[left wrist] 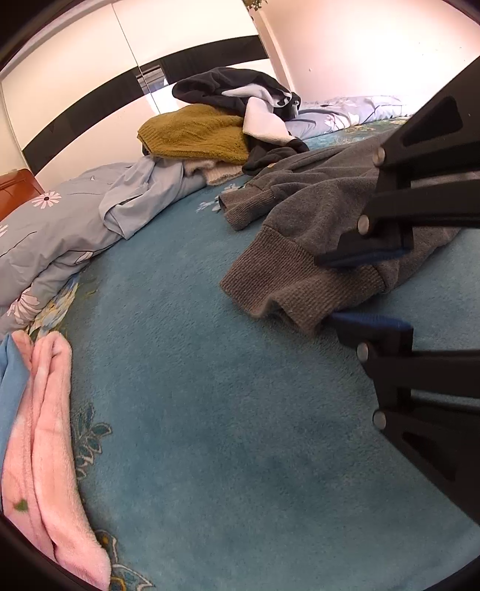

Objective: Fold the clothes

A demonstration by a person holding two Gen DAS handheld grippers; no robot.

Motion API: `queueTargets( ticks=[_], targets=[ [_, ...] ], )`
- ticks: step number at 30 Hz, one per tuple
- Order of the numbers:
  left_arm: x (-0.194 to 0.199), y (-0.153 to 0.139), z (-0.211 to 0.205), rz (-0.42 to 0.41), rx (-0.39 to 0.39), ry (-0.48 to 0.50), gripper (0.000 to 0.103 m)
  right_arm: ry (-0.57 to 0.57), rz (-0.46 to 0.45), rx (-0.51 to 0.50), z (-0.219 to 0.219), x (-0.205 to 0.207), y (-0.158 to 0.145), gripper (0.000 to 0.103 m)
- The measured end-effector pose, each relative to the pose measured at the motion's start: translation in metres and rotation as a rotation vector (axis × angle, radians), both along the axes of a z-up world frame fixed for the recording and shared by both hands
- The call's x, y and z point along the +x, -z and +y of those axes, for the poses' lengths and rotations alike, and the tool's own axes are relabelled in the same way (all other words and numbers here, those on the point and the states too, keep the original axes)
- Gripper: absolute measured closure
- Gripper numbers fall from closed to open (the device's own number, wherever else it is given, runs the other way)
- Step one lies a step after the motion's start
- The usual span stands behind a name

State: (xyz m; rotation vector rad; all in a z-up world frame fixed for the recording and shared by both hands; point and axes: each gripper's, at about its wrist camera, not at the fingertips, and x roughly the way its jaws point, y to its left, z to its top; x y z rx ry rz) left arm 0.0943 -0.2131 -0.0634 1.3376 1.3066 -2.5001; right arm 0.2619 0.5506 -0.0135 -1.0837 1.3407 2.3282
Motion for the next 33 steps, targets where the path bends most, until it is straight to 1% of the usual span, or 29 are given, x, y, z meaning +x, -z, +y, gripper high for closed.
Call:
queueTargets(
  ticks=[4,5,8,9,10,11,13,16,19,21,23,24,25,27,28,30,31,33],
  targets=[
    [0.007,0.009,-0.009,-0.010,0.067,-0.034,0.086,0.052,0.045,-0.047,0.001,-0.017,0.013,0.067],
    [0.008,0.010,-0.009,-0.011,0.072,-0.033,0.087,0.065,0.056,-0.058,0.001,-0.021,0.016,0.067],
    [0.010,0.007,-0.007,-0.002,0.052,-0.025,0.090,0.115,0.093,-0.083,0.001,-0.030,0.020,0.067],
    [0.011,0.005,-0.007,0.003,0.045,-0.025,0.091,0.125,0.100,-0.088,0.001,-0.031,0.019,0.069],
    [0.012,0.002,-0.007,0.009,0.042,-0.031,0.091,0.126,0.105,-0.094,0.001,-0.034,0.018,0.083],
    [0.014,-0.001,-0.008,0.018,0.045,-0.037,0.092,0.120,0.112,-0.098,0.001,-0.035,0.014,0.086],
    [0.017,-0.008,-0.010,0.036,0.054,-0.048,0.092,0.109,0.124,-0.106,0.001,-0.039,0.006,0.088],
    [0.023,-0.027,-0.011,0.071,0.026,-0.048,0.093,0.079,0.186,-0.048,0.001,-0.039,-0.029,0.091],
    [0.031,-0.051,-0.014,0.125,0.020,-0.056,0.094,0.052,0.290,-0.006,0.002,-0.030,-0.069,0.091],
    [0.038,-0.067,-0.015,0.155,0.002,-0.049,0.094,0.046,0.358,0.031,0.004,-0.018,-0.094,0.092],
    [0.045,-0.077,-0.017,0.173,-0.040,-0.044,0.094,0.047,0.412,0.063,0.007,-0.004,-0.114,0.092],
    [0.048,-0.080,-0.018,0.173,-0.076,-0.050,0.094,0.047,0.400,0.090,0.008,-0.002,-0.115,0.092],
    [0.052,-0.077,-0.019,0.164,-0.103,-0.054,0.094,0.050,0.359,0.098,0.014,0.001,-0.106,0.092],
    [0.055,-0.061,-0.021,0.124,-0.099,-0.048,0.094,0.055,0.273,0.111,0.027,0.009,-0.085,0.092],
    [0.057,-0.051,-0.023,0.099,-0.091,-0.045,0.094,0.069,0.211,0.093,0.032,0.010,-0.066,0.092],
    [0.062,-0.032,-0.025,0.051,-0.080,-0.045,0.094,0.112,0.129,0.017,0.045,0.023,-0.025,0.092],
    [0.065,-0.025,-0.026,0.032,-0.079,-0.049,0.094,0.125,0.116,-0.010,0.047,0.026,-0.012,0.092],
    [0.071,-0.015,-0.029,0.022,-0.054,-0.053,0.094,0.150,0.094,-0.062,0.049,0.031,0.011,0.092]
  ],
)
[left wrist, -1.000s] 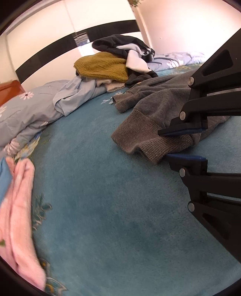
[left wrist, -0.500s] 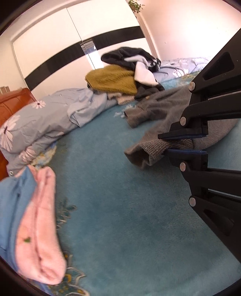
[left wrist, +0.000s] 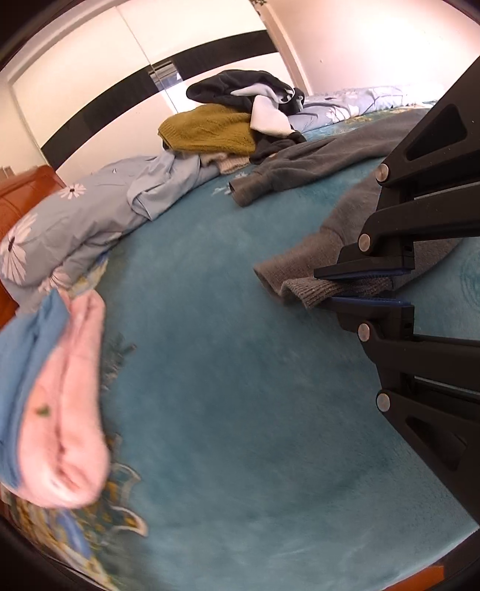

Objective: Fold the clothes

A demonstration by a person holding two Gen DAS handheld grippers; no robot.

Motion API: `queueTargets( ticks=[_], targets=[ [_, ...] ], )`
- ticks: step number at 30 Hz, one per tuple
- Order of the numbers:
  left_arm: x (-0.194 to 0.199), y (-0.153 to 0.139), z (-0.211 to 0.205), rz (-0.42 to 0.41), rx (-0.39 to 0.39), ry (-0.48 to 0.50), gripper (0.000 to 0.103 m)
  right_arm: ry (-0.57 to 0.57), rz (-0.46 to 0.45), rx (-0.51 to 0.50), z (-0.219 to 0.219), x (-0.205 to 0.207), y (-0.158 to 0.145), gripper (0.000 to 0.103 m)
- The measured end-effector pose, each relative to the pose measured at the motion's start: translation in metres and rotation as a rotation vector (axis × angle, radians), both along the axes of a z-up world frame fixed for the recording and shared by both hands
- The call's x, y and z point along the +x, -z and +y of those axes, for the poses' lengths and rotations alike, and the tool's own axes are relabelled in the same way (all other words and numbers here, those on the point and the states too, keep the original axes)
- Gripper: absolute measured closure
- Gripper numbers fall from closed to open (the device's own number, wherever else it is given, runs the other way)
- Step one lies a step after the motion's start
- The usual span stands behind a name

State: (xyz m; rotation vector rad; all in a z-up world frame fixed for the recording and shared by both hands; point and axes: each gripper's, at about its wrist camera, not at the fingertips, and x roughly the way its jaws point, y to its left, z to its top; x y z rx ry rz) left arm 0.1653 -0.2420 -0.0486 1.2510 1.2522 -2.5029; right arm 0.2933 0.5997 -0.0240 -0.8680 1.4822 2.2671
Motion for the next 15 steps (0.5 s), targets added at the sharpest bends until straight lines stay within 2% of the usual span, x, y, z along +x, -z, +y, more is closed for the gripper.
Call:
queueTargets(
  ticks=[7,10,15],
  targets=[
    [0.017,0.015,-0.006,0.024,0.077,0.025,0.090,-0.038,-0.062,0.082,-0.005,-0.007,-0.009,0.091],
    [0.027,0.018,-0.010,0.020,0.095,0.025,0.074,-0.038,-0.078,0.078,-0.008,-0.007,-0.006,0.090],
    [0.028,0.018,-0.006,0.048,0.117,0.056,0.061,-0.027,-0.092,0.062,-0.011,-0.002,-0.002,0.089]
  ],
)
